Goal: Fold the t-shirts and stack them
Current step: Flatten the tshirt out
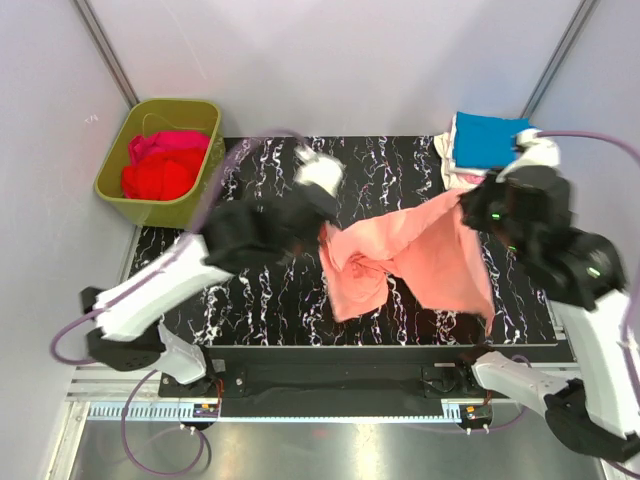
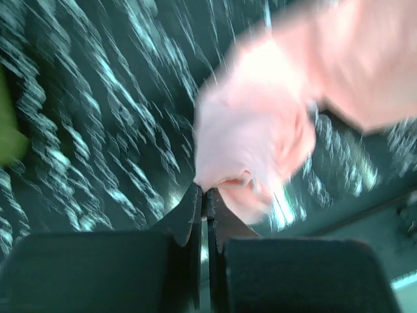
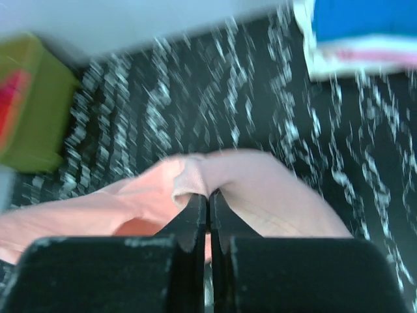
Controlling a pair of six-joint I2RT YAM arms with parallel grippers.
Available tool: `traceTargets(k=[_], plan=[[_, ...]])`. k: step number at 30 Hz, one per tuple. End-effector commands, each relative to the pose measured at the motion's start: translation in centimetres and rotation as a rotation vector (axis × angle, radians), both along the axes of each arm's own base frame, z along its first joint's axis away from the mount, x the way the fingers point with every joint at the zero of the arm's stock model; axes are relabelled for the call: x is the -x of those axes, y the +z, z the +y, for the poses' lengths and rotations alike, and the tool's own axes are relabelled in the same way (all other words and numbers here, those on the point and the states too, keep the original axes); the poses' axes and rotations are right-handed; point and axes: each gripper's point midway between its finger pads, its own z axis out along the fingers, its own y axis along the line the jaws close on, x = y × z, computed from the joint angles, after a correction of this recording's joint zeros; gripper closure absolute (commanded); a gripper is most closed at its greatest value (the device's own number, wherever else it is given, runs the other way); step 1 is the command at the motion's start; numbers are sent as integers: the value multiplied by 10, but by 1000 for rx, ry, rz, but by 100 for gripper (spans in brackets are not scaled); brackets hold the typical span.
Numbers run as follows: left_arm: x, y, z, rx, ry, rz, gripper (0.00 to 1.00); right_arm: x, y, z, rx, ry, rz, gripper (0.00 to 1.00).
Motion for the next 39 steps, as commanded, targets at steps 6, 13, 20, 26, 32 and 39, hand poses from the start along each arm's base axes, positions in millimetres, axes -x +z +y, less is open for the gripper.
traceTargets(k=[6,13,20,26,32,39], plan=[[16,220,144,264,-15,-593,100,89,172,-65,-75,-17,-703,100],[39,277,215,372,30,-814,100,148,209,-134,-6,-244,-961,100],[14,278,192,160,47,-853,100,59,185,-120,212,-367,-659,100],[-43,240,143,21,53,-765,100,-55,105,-58,370,-291,-320,100],[-204,103,136,-117,150,-390,99,-177,-114,-48,186,-171,332,100],[-293,-14,142,-50,364,-45,1,-215,-158,-55,113,-164,512,0]])
